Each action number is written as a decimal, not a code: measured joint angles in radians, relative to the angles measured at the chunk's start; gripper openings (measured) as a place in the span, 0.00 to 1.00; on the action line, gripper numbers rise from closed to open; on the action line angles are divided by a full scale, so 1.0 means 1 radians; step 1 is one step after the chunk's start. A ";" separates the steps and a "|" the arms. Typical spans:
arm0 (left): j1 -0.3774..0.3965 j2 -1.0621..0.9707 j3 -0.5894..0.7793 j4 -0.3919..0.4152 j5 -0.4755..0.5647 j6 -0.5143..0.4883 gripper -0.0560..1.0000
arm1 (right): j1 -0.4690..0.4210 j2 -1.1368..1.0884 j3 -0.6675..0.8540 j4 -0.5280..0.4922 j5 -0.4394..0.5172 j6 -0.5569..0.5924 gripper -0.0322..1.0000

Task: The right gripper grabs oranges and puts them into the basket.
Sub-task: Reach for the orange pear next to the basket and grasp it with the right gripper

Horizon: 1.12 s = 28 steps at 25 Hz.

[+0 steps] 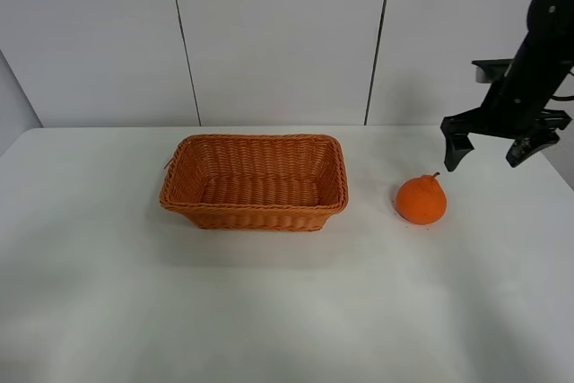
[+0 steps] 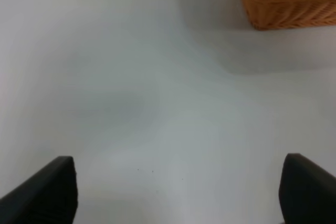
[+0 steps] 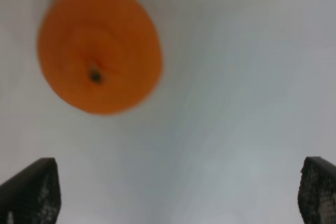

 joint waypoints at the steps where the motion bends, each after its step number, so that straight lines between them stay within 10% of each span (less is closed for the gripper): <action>1: 0.000 0.000 0.000 0.000 0.000 0.000 0.89 | 0.018 0.017 -0.019 0.000 0.002 -0.002 0.70; 24: 0.000 0.000 0.000 0.000 0.000 0.000 0.89 | 0.072 0.322 -0.061 0.022 -0.151 -0.001 0.70; 28: 0.000 0.000 0.000 0.000 0.000 0.000 0.89 | 0.072 0.322 -0.066 0.025 -0.153 -0.001 0.45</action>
